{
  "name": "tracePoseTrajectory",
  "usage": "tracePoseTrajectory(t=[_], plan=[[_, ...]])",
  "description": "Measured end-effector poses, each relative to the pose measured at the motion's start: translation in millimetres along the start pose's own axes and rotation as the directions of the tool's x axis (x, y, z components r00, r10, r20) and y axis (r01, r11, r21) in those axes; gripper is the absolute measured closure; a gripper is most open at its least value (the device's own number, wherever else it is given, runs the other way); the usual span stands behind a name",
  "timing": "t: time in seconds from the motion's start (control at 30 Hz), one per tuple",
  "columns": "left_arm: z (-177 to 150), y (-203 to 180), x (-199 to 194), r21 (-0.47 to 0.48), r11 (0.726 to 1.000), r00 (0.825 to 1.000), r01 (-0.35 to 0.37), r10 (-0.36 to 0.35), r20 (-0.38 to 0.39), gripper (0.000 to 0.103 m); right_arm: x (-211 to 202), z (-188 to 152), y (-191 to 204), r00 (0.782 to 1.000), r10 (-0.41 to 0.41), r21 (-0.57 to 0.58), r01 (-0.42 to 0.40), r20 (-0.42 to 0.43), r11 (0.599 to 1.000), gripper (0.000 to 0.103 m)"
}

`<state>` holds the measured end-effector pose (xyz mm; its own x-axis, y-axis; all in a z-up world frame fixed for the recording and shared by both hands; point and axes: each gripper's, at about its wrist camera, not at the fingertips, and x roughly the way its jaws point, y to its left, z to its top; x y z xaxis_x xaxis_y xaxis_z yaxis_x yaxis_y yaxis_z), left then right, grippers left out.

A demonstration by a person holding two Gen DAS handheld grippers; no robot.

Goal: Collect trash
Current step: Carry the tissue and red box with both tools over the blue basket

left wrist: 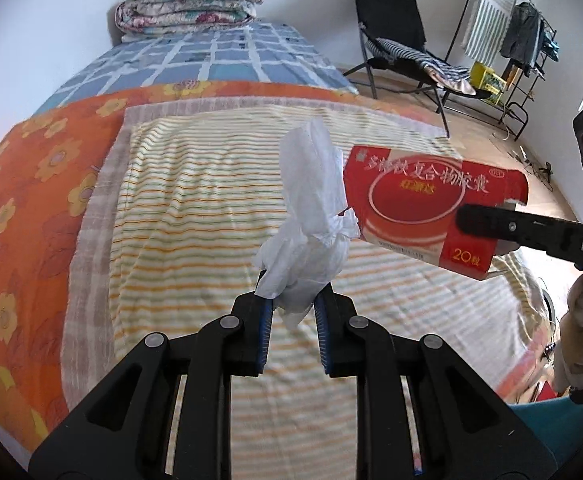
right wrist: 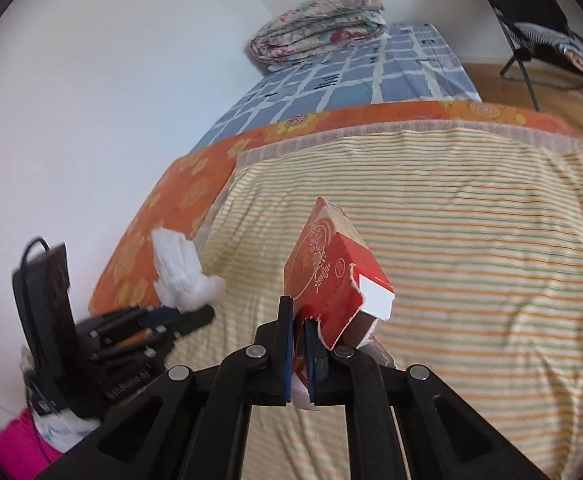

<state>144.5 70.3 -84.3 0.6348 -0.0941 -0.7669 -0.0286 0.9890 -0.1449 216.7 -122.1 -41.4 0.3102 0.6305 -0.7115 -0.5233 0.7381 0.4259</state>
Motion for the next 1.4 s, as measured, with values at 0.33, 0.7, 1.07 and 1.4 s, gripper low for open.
tracePoseTrajectory(t=[0.33, 0.7, 1.07, 1.4], plan=[[-30, -19, -63, -0.005, 0.999, 0.998, 0.032, -0.032, 0.051, 0.085, -67, -55, 32, 1.0, -0.022, -0.138, 0.021, -0.007, 0.99, 0.1], [-73, -50, -97, 0.044, 0.999, 0.998, 0.024, -0.027, 0.062, 0.085, -105, -128, 54, 0.998, -0.008, -0.239, -0.009, -0.067, 0.971, 0.1], [-114, -77, -108, 0.065, 0.996, 0.996, 0.068, -0.071, 0.046, 0.085, -117, -184, 59, 0.993, -0.025, -0.289, -0.01, -0.119, 0.957, 0.1], [-157, -86, -89, 0.06, 0.994, 0.995, 0.092, -0.09, -0.044, 0.085, -115, -231, 47, 0.98, -0.06, -0.3, 0.001, -0.187, 0.954, 0.1]])
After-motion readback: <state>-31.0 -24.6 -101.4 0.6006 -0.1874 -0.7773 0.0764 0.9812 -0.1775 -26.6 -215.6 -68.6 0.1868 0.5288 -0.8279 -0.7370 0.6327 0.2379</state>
